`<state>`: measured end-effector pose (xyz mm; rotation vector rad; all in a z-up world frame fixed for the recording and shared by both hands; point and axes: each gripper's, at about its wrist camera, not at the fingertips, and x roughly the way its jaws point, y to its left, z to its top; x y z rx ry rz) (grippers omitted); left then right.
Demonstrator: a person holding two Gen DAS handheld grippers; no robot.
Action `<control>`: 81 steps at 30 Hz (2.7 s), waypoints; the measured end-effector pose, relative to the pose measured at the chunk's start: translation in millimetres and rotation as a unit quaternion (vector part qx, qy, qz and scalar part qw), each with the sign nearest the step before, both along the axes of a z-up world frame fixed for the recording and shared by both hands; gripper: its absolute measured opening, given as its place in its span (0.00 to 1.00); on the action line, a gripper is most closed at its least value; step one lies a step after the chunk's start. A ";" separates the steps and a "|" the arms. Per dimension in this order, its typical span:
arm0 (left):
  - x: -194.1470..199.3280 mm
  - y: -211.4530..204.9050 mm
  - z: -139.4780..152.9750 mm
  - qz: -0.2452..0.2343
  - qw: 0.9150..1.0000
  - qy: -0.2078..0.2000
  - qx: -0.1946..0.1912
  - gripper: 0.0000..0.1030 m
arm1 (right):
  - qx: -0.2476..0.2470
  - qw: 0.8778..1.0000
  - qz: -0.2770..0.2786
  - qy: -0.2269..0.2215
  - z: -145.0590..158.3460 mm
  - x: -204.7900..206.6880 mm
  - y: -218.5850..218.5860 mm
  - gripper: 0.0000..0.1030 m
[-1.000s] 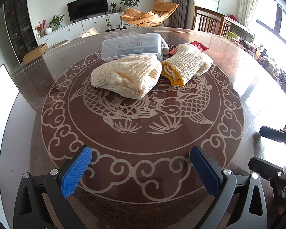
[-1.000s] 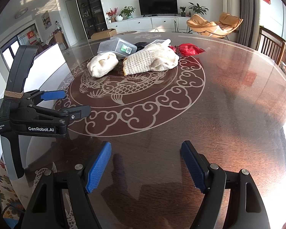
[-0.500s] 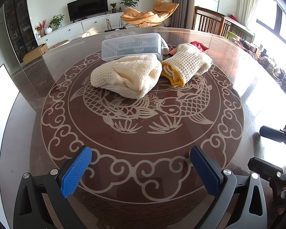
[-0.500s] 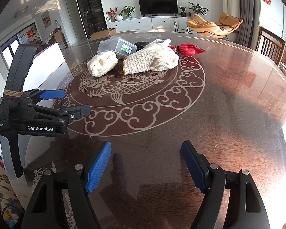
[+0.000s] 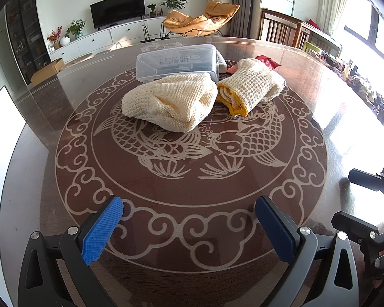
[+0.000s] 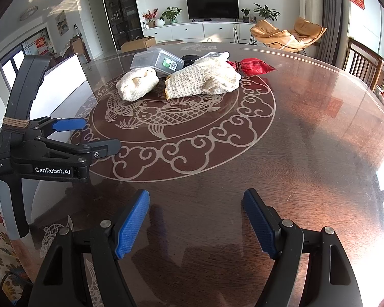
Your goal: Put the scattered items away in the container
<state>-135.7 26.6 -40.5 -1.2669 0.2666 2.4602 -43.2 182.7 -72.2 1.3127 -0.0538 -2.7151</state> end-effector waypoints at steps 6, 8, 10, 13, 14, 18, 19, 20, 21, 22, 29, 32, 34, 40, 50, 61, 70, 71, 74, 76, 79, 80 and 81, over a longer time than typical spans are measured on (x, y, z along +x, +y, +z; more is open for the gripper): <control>0.0 0.0 0.1 0.000 1.000 0.000 0.000 1.00 | 0.005 1.000 0.000 -0.001 -0.3 -0.2 -1.0 0.75; 0.0 0.0 0.1 0.000 1.000 0.000 0.000 1.00 | 0.006 1.000 0.000 -0.001 -0.5 -0.2 -1.1 0.75; 0.0 0.0 0.2 0.000 1.000 0.000 0.000 1.00 | 0.005 1.000 0.000 -0.001 -0.4 -0.2 -1.4 0.75; 0.0 0.0 0.3 0.000 1.000 0.000 0.000 1.00 | 0.006 1.000 0.000 -0.001 -0.5 0.0 -1.4 0.75; 0.0 0.0 0.3 0.000 1.000 0.000 0.000 1.00 | 0.006 1.000 0.000 -0.001 -0.4 0.1 -1.2 0.75; 0.1 -0.2 0.6 0.000 1.000 0.000 0.000 1.00 | 0.005 1.000 0.000 -0.001 -0.5 0.3 -1.1 0.75; 0.1 -0.2 0.4 0.000 1.000 0.000 0.000 1.00 | 0.004 1.000 0.000 -0.001 -0.5 0.2 -1.2 0.75; 0.2 -0.2 0.4 0.000 1.000 0.000 0.000 1.00 | 0.004 1.000 0.001 -0.001 -0.5 0.2 -1.2 0.75; 0.2 -0.3 0.4 0.000 1.000 0.000 0.000 1.00 | 0.004 1.000 0.001 -0.001 -0.5 0.2 -1.2 0.75; 0.2 -0.3 0.5 0.000 1.000 0.000 0.000 1.00 | 0.004 1.000 0.001 -0.001 -0.5 0.2 -1.3 0.75; 0.3 -0.5 0.5 0.000 1.000 0.000 0.000 1.00 | 0.007 1.000 0.001 -0.001 -0.5 0.3 -1.0 0.75; 0.2 -0.4 0.3 0.000 1.000 0.000 0.000 1.00 | 0.002 1.000 0.001 -0.001 -0.1 0.4 -0.2 0.75; 0.2 -0.4 0.4 0.000 1.000 0.000 0.000 1.00 | -0.005 1.000 0.001 0.000 0.3 0.6 1.4 0.75; 0.2 -0.4 0.2 0.000 1.000 0.000 0.000 1.00 | -0.027 1.000 0.000 0.003 1.3 1.9 6.1 0.75; 4.2 -4.5 0.9 0.005 1.000 -0.001 0.000 1.00 | -0.048 0.998 -0.004 0.030 41.9 -78.2 24.6 0.74; 37.0 -22.8 2.1 0.008 1.000 -0.013 -0.003 1.00 | -0.096 0.995 -0.001 -0.034 13.7 -188.9 24.6 0.72; 1.5 -20.3 33.2 0.067 0.994 -0.026 0.080 1.00 | -0.085 0.993 0.044 -0.065 17.6 -69.4 62.4 0.59; -7.6 -10.9 37.8 0.066 0.995 -0.021 0.076 1.00 | -0.095 0.993 0.038 -0.064 16.5 -59.7 70.4 0.59; -42.8 16.3 43.0 0.075 0.995 -0.015 0.058 1.00 | -0.095 0.994 0.029 -0.052 16.4 -42.0 74.3 0.59; -66.7 23.6 38.3 0.099 0.995 -0.016 0.026 1.00 | -0.094 0.994 0.028 -0.044 17.0 -37.3 72.2 0.59; -94.8 25.4 28.3 0.116 0.993 -0.031 0.010 1.00 | -0.110 0.993 0.022 -0.039 15.1 -35.1 73.1 0.61; -102.2 26.1 26.2 0.113 0.993 -0.035 0.010 1.00 | -0.112 0.993 0.021 -0.037 14.4 -34.7 73.8 0.61; -107.3 26.1 25.3 0.102 0.994 -0.036 0.017 1.00 | -0.113 0.993 0.021 -0.034 14.3 -34.6 73.6 0.61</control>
